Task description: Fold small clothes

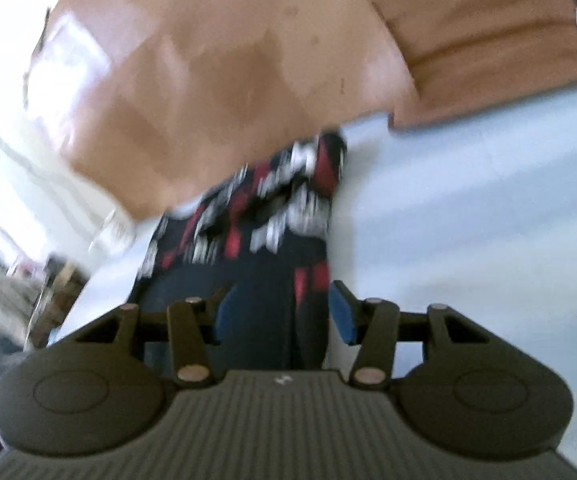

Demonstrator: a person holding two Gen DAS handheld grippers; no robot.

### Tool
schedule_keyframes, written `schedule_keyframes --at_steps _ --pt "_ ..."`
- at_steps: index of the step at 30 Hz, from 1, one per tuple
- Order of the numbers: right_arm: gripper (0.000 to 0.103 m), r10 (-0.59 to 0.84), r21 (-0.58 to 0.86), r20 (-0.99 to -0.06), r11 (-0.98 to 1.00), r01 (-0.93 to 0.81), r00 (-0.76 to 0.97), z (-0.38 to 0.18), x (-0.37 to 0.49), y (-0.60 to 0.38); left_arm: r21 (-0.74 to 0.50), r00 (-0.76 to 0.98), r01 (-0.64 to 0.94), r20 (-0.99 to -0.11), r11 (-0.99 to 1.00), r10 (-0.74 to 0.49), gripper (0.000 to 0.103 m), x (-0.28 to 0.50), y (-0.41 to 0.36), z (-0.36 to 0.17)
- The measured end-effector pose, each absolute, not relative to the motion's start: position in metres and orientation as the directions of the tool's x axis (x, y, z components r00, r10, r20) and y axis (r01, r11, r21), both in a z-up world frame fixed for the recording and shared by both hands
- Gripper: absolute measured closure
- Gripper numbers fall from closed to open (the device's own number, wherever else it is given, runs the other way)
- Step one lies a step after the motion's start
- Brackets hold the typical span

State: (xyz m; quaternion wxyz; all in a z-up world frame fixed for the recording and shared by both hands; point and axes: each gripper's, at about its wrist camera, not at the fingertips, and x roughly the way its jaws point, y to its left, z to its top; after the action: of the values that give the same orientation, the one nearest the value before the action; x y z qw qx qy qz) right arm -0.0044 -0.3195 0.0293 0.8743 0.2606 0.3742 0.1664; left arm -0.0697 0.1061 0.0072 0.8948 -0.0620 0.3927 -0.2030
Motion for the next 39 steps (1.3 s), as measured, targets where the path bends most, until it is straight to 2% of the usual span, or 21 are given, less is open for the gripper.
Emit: schedule_keyframes --at_steps 4,11,12,14,15,16,17,20,22,23,26,29,31,35,39 --pt "0.049 0.507 0.587 -0.590 0.803 -0.096 0.629 0.026 -0.056 -0.320 -0.284 0.628 0.282 -0.667 0.916 -0.400 0.044 -0.108 0.114 0.003" --pt "0.049 0.536 0.637 -0.570 0.767 -0.077 0.622 0.020 -0.134 -0.323 -0.295 0.592 0.309 -0.684 0.904 -0.426 0.042 -0.166 0.108 0.001" --pt "0.049 0.540 0.642 -0.567 0.763 -0.077 0.622 0.021 -0.142 -0.324 -0.283 0.595 0.312 -0.686 0.907 -0.419 0.045 -0.173 0.106 0.000" --pt "0.050 0.537 0.644 -0.567 0.762 -0.071 0.625 0.021 -0.160 -0.324 -0.238 0.609 0.303 -0.697 0.923 -0.380 0.062 -0.186 0.102 0.000" --pt "0.050 0.537 0.647 -0.564 0.760 -0.068 0.627 0.021 -0.167 -0.325 -0.209 0.621 0.286 -0.703 0.935 -0.347 0.079 -0.189 0.101 0.000" --pt "0.050 0.537 0.650 -0.562 0.757 -0.065 0.628 0.022 -0.172 -0.325 -0.195 0.624 0.267 -0.711 0.944 -0.323 0.091 -0.191 0.103 0.001" --pt "0.049 0.539 0.654 -0.561 0.754 -0.062 0.628 0.021 -0.176 -0.325 -0.212 0.615 0.259 -0.716 0.942 -0.330 0.093 -0.191 0.106 0.002" --pt "0.050 0.552 0.659 -0.556 0.749 -0.076 0.622 0.019 -0.180 -0.316 -0.261 0.600 0.218 -0.724 0.940 -0.340 0.094 -0.194 0.115 0.003" --pt "0.061 0.564 0.641 -0.566 0.760 -0.109 0.602 0.018 -0.183 -0.306 -0.291 0.603 0.196 -0.717 0.936 -0.349 0.094 -0.199 0.120 0.006" --pt "0.071 0.569 0.630 -0.577 0.766 -0.124 0.585 0.016 -0.183 -0.300 -0.307 0.607 0.191 -0.710 0.932 -0.358 0.094 -0.202 0.121 0.008" --pt "0.092 0.576 0.618 -0.594 0.774 -0.140 0.562 0.012 -0.179 -0.293 -0.393 0.621 0.180 -0.666 0.902 -0.414 0.094 -0.204 0.132 0.015" --pt "0.094 0.585 0.636 -0.586 0.760 -0.129 0.561 0.013 -0.171 -0.295 -0.492 0.625 0.155 -0.622 0.857 -0.470 0.094 -0.197 0.146 0.021" --pt "0.094 0.615 0.669 -0.526 0.726 -0.160 0.588 0.025 -0.165 -0.299 -0.543 0.631 0.144 -0.594 0.827 -0.500 0.094 -0.191 0.153 0.025" --pt "0.094 0.611 0.702 -0.439 0.691 -0.174 0.659 0.055 -0.141 -0.313 -0.609 0.663 0.140 -0.528 0.781 -0.530 0.094 -0.167 0.159 0.038" --pt "0.094 0.566 0.698 -0.420 0.701 -0.146 0.710 0.071 -0.102 -0.328 -0.661 0.701 0.131 -0.465 0.739 -0.541 0.094 -0.123 0.163 0.055"
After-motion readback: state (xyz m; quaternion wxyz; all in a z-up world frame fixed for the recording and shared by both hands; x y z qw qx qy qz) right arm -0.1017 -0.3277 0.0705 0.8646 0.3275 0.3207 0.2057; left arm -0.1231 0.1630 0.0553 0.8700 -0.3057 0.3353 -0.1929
